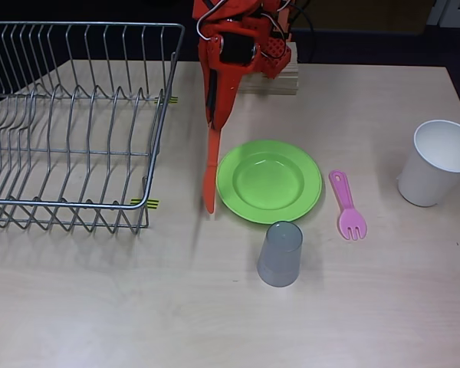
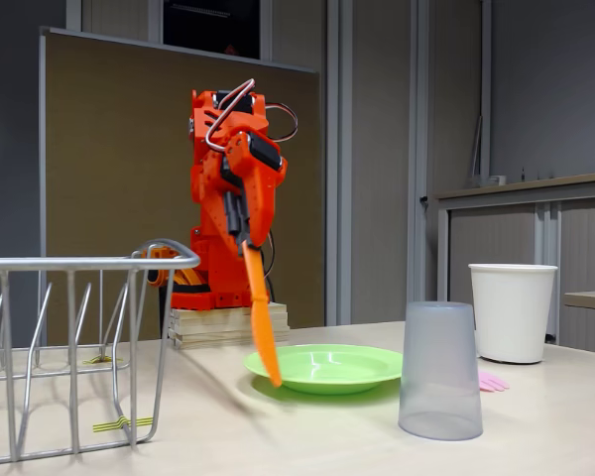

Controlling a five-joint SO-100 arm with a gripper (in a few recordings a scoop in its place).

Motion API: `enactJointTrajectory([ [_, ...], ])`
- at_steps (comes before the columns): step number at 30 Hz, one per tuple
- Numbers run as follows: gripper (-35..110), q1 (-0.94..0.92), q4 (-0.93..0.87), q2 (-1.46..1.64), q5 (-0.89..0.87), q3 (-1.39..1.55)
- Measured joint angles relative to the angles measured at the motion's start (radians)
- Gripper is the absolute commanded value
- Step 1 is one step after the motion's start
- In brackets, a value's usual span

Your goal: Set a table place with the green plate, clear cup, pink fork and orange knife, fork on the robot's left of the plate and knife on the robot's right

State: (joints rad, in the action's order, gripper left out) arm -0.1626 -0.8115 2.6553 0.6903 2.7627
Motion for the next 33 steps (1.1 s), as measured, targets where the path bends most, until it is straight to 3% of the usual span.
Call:
enactJointTrajectory([
  [12, 0, -0.063, 0.114, 0.015, 0.006, 0.17],
  [24, 14, -0.04, 0.048, 0.118, -0.137, 0.209],
  [33, 17, -0.041, -0.005, 0.176, -0.221, 0.209],
])
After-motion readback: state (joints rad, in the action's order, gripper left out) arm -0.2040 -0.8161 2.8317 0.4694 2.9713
